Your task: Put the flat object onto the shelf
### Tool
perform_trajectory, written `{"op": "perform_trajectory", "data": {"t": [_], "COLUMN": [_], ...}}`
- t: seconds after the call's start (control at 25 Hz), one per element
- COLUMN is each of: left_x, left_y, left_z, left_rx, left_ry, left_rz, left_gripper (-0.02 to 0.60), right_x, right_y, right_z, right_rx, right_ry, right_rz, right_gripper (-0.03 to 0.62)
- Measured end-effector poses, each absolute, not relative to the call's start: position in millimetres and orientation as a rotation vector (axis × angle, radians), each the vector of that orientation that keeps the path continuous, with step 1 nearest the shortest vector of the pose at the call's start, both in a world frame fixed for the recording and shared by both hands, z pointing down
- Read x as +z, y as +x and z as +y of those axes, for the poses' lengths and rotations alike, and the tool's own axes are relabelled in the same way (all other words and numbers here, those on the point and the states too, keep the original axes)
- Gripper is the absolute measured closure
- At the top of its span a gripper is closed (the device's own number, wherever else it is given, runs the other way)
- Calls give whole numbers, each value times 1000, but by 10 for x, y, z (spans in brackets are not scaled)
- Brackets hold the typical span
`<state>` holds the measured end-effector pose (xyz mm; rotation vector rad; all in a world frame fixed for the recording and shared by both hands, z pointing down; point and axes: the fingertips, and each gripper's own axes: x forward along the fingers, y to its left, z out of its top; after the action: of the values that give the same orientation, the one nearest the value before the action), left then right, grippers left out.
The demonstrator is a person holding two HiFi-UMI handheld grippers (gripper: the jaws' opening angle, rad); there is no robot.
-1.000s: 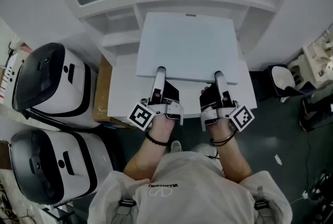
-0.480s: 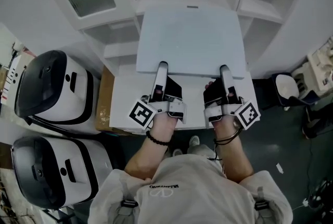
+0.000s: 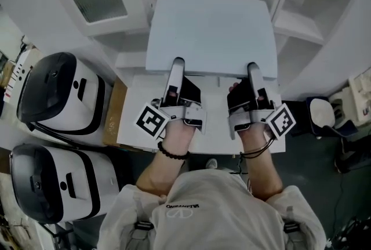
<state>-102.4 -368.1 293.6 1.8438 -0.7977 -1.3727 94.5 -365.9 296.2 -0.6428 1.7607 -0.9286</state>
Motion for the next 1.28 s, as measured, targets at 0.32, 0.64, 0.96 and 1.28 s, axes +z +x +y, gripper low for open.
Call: {"op": "perform_trajectory", "data": {"t": [0.32, 0.64, 0.96, 1.28], "left_x": [2941, 2928, 2906, 2896], "left_y": [-834, -890, -898, -894], "left_z": [-3960, -4403, -4497, -4622], "left_rx": [-1397, -1374, -1350, -1325], "left_ry": [1812, 1778, 1768, 1769], "left_rz": [-846, -882, -870, -866], "left_gripper": [288, 288, 288, 290], "right_x": [2952, 2958, 2940, 2932], "right_y": [1136, 1074, 1073, 1076], "right_z": [-4030, -4498, -4558, -4643], "right_rx": [-978, -1019, -1017, -1027], "right_ry": [-635, -653, -691, -719], "right_rz": [1767, 1746, 1733, 1719], "right_gripper": [292, 292, 292, 290]}}
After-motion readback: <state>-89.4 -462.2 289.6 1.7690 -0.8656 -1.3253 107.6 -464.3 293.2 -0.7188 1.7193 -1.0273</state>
